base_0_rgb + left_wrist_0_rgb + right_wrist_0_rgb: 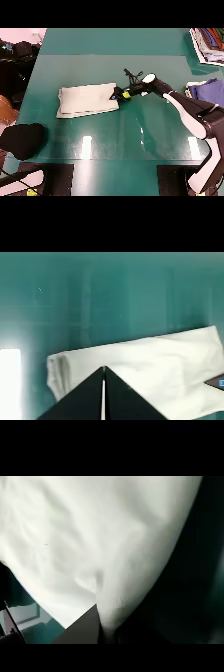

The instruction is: Fold the shirts.

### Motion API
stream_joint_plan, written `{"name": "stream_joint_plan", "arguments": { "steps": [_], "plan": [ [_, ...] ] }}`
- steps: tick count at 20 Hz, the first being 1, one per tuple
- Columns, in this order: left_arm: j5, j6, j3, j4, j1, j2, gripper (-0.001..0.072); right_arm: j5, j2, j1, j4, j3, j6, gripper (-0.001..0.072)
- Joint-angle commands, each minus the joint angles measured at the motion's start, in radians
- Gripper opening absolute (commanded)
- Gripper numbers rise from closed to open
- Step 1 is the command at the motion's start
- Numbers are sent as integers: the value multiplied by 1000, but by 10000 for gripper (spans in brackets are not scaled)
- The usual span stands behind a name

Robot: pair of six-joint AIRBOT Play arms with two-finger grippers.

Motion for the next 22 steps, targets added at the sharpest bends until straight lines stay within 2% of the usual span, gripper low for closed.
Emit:
{"name": "stream_joint_plan", "arguments": {
  "steps": [1,4,7,12,15,18,22],
  "plan": [
    [-17,0,0,-25,0,0,27,4,-43,18,18,120,-19,15],
    [-20,0,0,-2,-43,0,27,6,24,-55,16,123,-17,15],
    [-12,0,0,-1,-130,0,27,-19,176,-194,-62,25,-16,15],
    [45,0,0,-1,-270,0,28,-38,476,-566,-88,-203,-16,16],
    [71,-5,0,-5,-320,0,28,-45,591,-798,-88,-288,-16,16],
    [83,-13,0,-10,-341,0,27,-59,659,-986,-118,-324,-19,15],
    [85,-34,0,-13,-341,0,28,-57,683,-1114,-139,-313,-39,15]
  ]
}}
